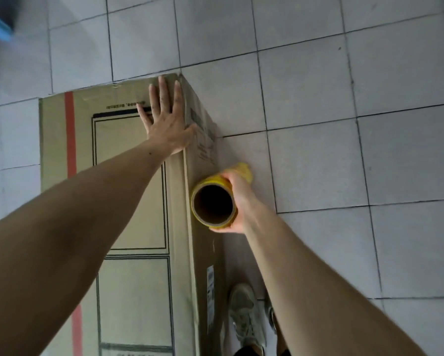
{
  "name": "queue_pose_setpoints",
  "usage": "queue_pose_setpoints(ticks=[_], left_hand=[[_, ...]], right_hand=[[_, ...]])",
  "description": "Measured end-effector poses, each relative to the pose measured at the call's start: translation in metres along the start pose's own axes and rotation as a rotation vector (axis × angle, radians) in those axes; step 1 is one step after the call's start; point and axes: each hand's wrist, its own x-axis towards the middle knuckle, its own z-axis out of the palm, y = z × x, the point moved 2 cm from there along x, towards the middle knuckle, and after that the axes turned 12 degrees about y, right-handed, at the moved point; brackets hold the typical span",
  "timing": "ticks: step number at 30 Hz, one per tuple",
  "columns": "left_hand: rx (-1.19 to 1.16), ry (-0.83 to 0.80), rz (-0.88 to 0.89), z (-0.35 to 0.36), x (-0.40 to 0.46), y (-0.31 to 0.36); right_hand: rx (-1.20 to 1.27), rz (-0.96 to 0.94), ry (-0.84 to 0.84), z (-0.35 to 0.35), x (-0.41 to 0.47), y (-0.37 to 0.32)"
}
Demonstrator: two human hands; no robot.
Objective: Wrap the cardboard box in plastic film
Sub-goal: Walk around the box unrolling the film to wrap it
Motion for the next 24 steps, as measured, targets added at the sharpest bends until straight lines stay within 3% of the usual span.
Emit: queue_pose_setpoints(ticks=[7,9,12,14,16,18,24], left_hand=[[0.011,-0.107,-0.013,-0.013,0.002,0.000],[0.013,-0.119,-0.002,-0.019,0.001,0.001],[0.011,-0.058,0.115,-0.022,-0.015,0.005],[0.104,0.003,0.373,-0.017,-0.039,0.013],[0.219,-0.040,0.589,-0.007,-0.065,0.015],[0.275,-0.112,0.598,0.003,-0.080,0.008],[0.225,-0.061,0.533,0.016,-0.081,0.009]], right_hand=[[0.575,0.197,-0.085,-0.014,0.012,0.092],[0.610,0.238,-0.094,-0.017,0.015,0.101],[0.464,0.235,-0.043,-0.024,0.012,0.097],[0.326,0.129,0.081,-0.030,0.007,0.086],[0.198,-0.076,0.190,-0.033,0.005,0.072],[0.073,-0.234,0.203,-0.031,0.007,0.061],[-0.214,-0.336,0.247,-0.018,-0.003,0.040]])
